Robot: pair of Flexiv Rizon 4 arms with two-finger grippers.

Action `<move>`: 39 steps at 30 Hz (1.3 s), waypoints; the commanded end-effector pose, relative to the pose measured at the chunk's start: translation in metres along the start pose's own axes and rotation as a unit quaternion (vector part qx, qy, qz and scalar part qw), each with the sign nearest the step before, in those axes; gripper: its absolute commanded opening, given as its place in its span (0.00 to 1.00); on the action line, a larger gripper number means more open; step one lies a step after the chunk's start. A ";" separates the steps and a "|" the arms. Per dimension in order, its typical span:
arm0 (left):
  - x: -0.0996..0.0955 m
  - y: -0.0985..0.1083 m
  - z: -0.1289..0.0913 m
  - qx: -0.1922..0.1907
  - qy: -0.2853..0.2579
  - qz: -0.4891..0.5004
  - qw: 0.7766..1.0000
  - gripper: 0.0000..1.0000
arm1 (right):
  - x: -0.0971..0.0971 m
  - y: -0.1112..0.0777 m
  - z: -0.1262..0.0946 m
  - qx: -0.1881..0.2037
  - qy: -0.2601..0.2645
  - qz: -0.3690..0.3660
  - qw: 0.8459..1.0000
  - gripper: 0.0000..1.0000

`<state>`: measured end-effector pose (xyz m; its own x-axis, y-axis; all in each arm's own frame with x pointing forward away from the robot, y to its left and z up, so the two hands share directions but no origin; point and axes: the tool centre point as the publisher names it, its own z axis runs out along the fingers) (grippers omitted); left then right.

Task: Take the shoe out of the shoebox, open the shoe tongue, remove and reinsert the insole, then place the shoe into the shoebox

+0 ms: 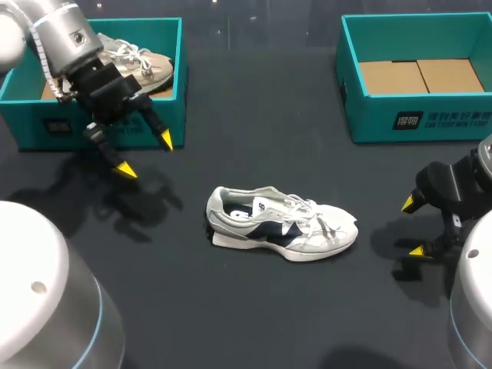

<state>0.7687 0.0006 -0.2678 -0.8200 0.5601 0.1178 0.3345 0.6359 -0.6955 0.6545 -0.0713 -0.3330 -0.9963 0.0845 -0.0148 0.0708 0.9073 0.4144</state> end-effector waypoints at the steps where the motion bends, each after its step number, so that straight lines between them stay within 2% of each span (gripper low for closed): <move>1: 0.010 0.011 0.019 0.097 -0.126 -0.135 0.978 1.00 | 0.002 0.000 -0.001 0.001 -0.001 0.000 1.000 1.00; 2: 0.012 0.014 0.025 0.102 -0.155 -0.137 0.973 1.00 | 0.002 0.000 -0.001 0.001 -0.001 0.000 1.000 1.00; 4: 0.016 0.017 0.033 0.131 -0.165 -0.163 0.964 1.00 | 0.002 0.000 -0.001 0.001 -0.001 0.000 1.000 1.00; 5: 0.017 0.019 0.038 0.138 -0.204 -0.160 0.956 1.00 | 0.002 0.000 -0.001 0.001 -0.001 0.000 1.000 1.00; 6: 0.017 0.020 0.042 0.158 -0.234 -0.165 0.945 1.00 | 0.002 0.000 -0.001 0.001 -0.001 0.000 1.000 1.00; 7: 0.015 0.021 0.045 0.184 -0.241 -0.187 0.934 1.00 | 0.002 0.000 -0.001 0.001 -0.001 0.000 1.000 1.00; 8: 0.013 0.023 0.045 0.199 -0.242 -0.204 0.927 1.00 | 0.002 0.000 -0.001 0.001 -0.001 0.000 1.000 1.00; 18: 0.013 0.023 0.045 0.199 -0.242 -0.204 0.927 1.00 | 0.002 0.000 -0.001 0.001 -0.001 0.000 1.000 1.00; 24: 0.010 0.051 0.073 0.254 -0.244 -0.180 0.919 1.00 | 0.002 0.000 -0.001 0.001 -0.001 0.000 1.000 1.00; 30: 0.008 0.066 0.081 0.290 -0.258 -0.160 0.908 1.00 | 0.002 0.000 -0.001 0.001 -0.001 0.000 1.000 1.00; 32: 0.007 0.067 0.077 0.283 -0.236 -0.171 0.914 1.00 | 0.002 0.000 -0.001 0.001 -0.001 0.000 1.000 1.00; 39: 0.007 0.067 0.077 0.283 -0.236 -0.171 0.914 1.00 | 0.002 0.000 -0.001 0.001 -0.001 0.000 1.000 1.00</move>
<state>0.7462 0.0064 -0.3691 -0.9857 -0.0017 0.1687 -0.1628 0.2741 -0.9478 0.6545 -0.0713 -0.3330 -0.9963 0.0845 -0.0149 0.0707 0.9073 0.4144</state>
